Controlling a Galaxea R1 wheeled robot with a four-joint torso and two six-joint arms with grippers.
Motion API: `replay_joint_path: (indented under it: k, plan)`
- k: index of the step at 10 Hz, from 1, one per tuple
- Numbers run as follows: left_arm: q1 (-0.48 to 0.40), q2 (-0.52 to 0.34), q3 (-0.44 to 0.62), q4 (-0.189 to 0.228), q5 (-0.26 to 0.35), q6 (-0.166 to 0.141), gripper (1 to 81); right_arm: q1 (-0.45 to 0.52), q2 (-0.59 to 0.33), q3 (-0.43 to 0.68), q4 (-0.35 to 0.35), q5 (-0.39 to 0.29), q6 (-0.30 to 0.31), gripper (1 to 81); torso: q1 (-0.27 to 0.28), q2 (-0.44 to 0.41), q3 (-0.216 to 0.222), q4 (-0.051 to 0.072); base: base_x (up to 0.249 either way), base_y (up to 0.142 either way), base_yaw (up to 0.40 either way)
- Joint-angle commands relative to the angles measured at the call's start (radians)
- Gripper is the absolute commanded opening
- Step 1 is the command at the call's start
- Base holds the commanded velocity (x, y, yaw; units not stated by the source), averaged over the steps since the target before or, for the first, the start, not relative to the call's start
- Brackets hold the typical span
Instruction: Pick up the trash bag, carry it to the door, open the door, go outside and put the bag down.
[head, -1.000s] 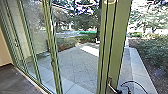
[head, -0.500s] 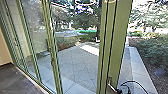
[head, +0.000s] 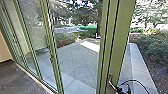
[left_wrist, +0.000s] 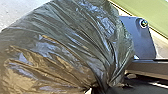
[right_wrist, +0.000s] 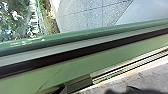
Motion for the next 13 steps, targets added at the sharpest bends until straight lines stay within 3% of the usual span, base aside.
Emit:
replay_joint_path:
  k: [1, 6, 13]
  plan:
    - [-0.035, -0.007, 0.002, -0.002, 0.065, 0.002, 1.0, 0.017, -0.027, 0.023, 0.061, -0.419, 0.021, 81.1, 0.000, 0.000, 0.000, 0.000, 0.000, 0.000, 0.000]
    - [-0.032, -0.007, 0.001, -0.001, 0.065, 0.004, 1.0, 0.065, -0.045, 0.054, 0.070, -0.429, 0.021, 81.1, 0.000, 0.000, -0.001, 0.000, 0.000, 0.000, 0.000]
    - [-0.033, -0.010, 0.001, -0.002, 0.065, 0.002, 1.0, 0.076, -0.038, 0.035, 0.092, -0.419, 0.021, 81.1, -0.005, -0.002, -0.001, -0.002, 0.113, 0.000, 0.000]
